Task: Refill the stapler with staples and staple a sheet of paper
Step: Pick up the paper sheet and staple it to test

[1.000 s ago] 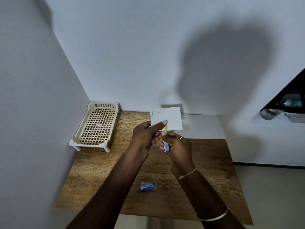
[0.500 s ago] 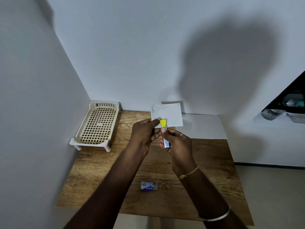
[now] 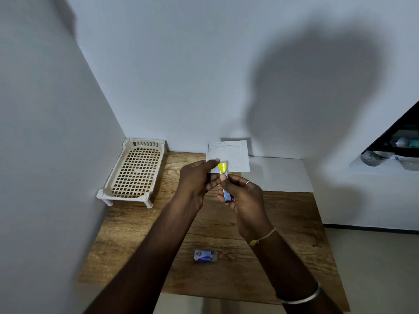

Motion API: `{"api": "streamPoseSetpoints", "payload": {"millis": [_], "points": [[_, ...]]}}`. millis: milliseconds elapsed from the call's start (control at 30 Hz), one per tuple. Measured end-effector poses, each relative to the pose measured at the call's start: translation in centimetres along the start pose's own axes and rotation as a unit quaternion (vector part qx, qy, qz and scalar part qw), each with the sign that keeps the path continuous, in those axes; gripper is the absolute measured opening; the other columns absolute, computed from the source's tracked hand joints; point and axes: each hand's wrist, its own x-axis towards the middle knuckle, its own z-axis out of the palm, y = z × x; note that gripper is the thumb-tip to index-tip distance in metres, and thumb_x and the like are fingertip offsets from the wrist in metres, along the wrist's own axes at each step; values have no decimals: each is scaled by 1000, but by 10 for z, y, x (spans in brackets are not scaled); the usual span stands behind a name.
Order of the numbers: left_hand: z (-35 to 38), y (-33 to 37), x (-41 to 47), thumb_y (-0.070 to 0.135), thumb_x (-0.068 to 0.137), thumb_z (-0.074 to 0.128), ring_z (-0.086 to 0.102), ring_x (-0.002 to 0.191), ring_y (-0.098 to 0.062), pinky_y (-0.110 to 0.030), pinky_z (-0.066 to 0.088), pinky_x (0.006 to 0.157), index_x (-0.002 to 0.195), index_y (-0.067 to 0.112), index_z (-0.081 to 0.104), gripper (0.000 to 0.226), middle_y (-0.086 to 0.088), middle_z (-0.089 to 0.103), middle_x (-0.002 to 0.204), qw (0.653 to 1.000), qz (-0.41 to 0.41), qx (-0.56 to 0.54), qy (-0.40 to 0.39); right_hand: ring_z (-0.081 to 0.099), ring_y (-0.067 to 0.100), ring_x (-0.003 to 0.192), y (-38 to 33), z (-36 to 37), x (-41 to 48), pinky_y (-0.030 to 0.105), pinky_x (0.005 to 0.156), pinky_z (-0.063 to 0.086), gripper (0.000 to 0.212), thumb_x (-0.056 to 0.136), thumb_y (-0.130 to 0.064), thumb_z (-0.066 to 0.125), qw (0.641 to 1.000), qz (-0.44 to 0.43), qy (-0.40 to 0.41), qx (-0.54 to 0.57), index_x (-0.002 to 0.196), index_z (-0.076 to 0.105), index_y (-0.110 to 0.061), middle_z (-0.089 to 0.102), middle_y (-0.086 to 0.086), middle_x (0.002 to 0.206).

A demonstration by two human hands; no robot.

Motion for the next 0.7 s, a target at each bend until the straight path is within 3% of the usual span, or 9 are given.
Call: {"api": "streamPoseSetpoints", "payload": {"millis": [133,233,400,433,500,533,600,700], "points": [[1,3,1,3,83,78,74,58,-20,-28,59,54,101,-6,72,22,-9,77,74,1000,-5,-9,13,68,10,72,1,-9,1,26,67,56,22,86,-28,79,997,-17,-18,-69,105,78,-19,79,-1,90],[-3,4,4,4,83,78,77,69,-25,-31,63,60,103,-6,71,23,-14,79,84,1000,-7,-12,11,72,4,78,7,-22,2,17,63,53,23,85,-28,80,988,-32,-39,-149,107,77,-25,79,-7,93],[-10,1,8,4,83,78,78,77,-29,-36,65,70,111,-9,67,33,-19,78,89,999,-13,-27,20,73,7,86,28,-51,12,27,77,58,25,81,-20,82,948,-86,-30,-304,105,78,-18,79,-4,90],[-10,0,8,4,83,78,78,78,-29,-36,65,70,113,-9,66,34,-19,78,89,999,-14,-28,21,72,3,85,35,-57,15,24,76,57,24,80,-19,83,936,-93,-26,-339,103,79,-18,78,-6,88],[-12,-2,9,5,84,78,78,82,-30,-38,65,73,115,-10,66,36,-20,78,92,999,-19,-27,21,67,-9,76,51,-67,22,10,64,50,17,77,-18,84,902,-114,-3,-416,93,78,-18,73,-12,81],[-13,-3,9,5,84,78,78,84,-30,-39,65,76,115,-9,66,37,-20,78,94,999,-22,-25,21,66,-7,76,60,-72,24,10,62,48,16,77,-19,84,874,-128,15,-469,90,75,-21,70,-12,81],[-15,-5,9,5,84,78,77,87,-31,-41,64,80,114,-8,67,34,-20,78,96,999,-25,-25,20,66,10,87,78,-81,30,26,70,51,22,79,-23,82,800,-146,21,-582,100,76,-23,70,-3,91],[-15,-7,9,6,85,78,77,90,-33,-41,63,81,111,-6,68,30,-21,78,96,999,-30,-24,21,62,18,97,100,-93,34,34,78,55,33,82,-21,78,720,-158,-8,-676,114,75,-28,69,-2,104]]}}
